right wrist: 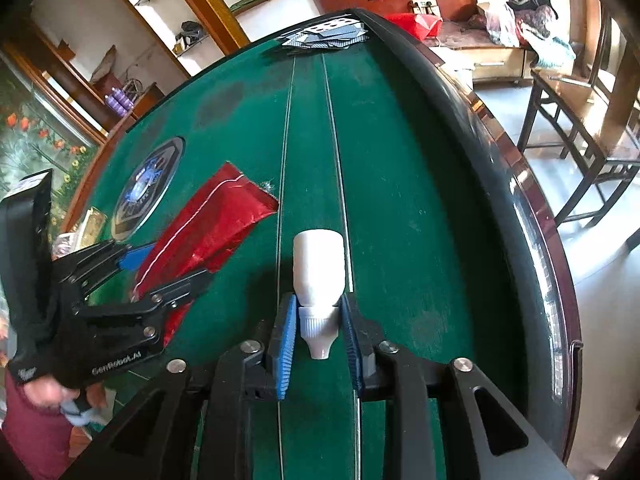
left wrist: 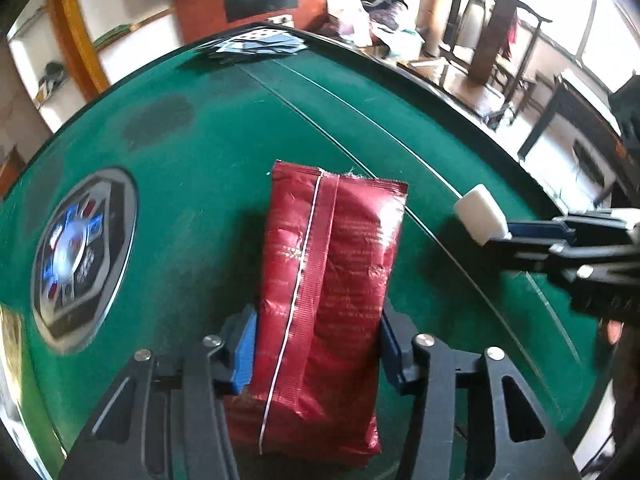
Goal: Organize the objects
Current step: 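Grasp the red foil packet with the left tool while the right tool holds the bottle, then carry the red packet and white bottle in both tools over the tray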
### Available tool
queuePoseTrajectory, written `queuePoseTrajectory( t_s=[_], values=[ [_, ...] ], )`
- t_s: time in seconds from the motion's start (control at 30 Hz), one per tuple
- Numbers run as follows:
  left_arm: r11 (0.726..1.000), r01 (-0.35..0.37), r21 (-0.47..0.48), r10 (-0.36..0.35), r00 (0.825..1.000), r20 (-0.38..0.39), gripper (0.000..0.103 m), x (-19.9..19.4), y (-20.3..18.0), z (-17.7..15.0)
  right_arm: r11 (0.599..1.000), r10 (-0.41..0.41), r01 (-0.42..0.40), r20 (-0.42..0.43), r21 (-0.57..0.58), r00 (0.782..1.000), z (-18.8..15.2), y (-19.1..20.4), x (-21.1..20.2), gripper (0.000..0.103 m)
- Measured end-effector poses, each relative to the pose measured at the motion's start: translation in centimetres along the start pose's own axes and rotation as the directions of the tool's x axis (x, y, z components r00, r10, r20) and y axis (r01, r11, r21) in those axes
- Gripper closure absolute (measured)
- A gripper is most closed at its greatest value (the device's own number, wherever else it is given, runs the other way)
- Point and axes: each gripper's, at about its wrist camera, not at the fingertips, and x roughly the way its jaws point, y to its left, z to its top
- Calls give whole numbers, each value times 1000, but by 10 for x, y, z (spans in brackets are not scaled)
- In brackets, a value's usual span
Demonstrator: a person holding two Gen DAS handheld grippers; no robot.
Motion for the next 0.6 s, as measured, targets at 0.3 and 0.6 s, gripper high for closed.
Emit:
queuePoseTrajectory(
  t_s=[0.3, 0.6],
  values=[
    [995, 9, -102, -5, 999, 39, 56, -32, 7, -41, 972, -201, 210, 87, -107, 976, -3, 36, 13, 60],
    [965, 40, -260, 1, 988, 155, 56, -97, 56, -95, 984, -138, 146, 81, -104, 987, -9, 51, 7, 75]
  ],
)
